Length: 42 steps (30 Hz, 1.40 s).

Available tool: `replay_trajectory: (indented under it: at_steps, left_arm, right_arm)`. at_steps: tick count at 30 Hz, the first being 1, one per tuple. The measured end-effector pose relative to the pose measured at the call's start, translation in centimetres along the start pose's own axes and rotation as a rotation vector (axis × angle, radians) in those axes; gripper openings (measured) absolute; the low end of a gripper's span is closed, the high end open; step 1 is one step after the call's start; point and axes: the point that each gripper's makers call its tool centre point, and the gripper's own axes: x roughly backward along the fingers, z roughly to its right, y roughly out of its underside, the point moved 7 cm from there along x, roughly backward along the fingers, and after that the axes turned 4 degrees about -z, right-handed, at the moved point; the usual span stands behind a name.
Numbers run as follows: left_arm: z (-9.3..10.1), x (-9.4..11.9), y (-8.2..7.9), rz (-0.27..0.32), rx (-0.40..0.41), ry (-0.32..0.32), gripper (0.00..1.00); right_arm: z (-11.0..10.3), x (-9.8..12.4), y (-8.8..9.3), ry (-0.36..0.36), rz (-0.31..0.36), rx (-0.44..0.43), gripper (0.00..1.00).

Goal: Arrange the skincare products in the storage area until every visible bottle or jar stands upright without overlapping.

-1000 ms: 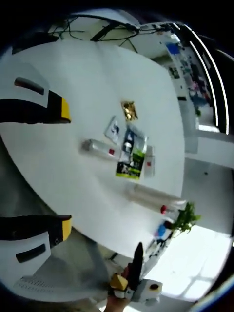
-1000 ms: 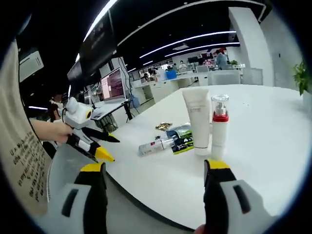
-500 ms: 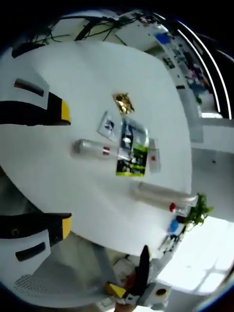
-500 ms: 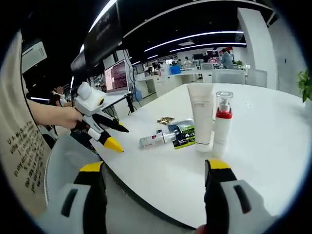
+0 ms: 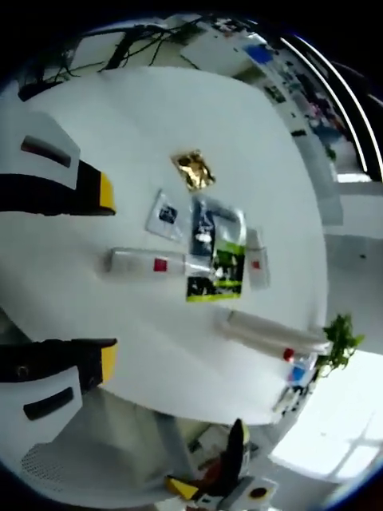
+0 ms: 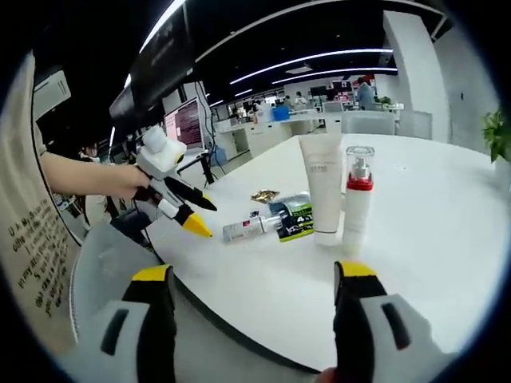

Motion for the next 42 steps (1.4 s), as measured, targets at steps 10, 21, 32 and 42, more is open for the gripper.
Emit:
replay_trajectory:
  at_steps: [10,21,32,42]
  left_arm:
    - [0.2,-2.2,-1.7,-0.052,0.004,-0.020,0.50]
    - [-0.1,-3.4,-1.5,-0.187,-0.023,-0.042,0.41]
    - [-0.3,-5.1,-2.3,-0.216,-0.086,-0.047,0.31]
    - [-0.5,-5.7,-2.3,-0.255,-0.133,-0.066,0.26]
  right_arm:
    - [-0.2,-0.2,0.3,-0.040,-0.022,0.010,0.81]
    - [-0.5,-0.3,0.1,-0.067,-0.025,0.007,0.80]
    - [-0.6,-0.3,0.0,-0.066,-0.025,-0.003,0.79]
    - [-0.5,-0.3,-0.1,-0.062,-0.019,-0.010,0.78]
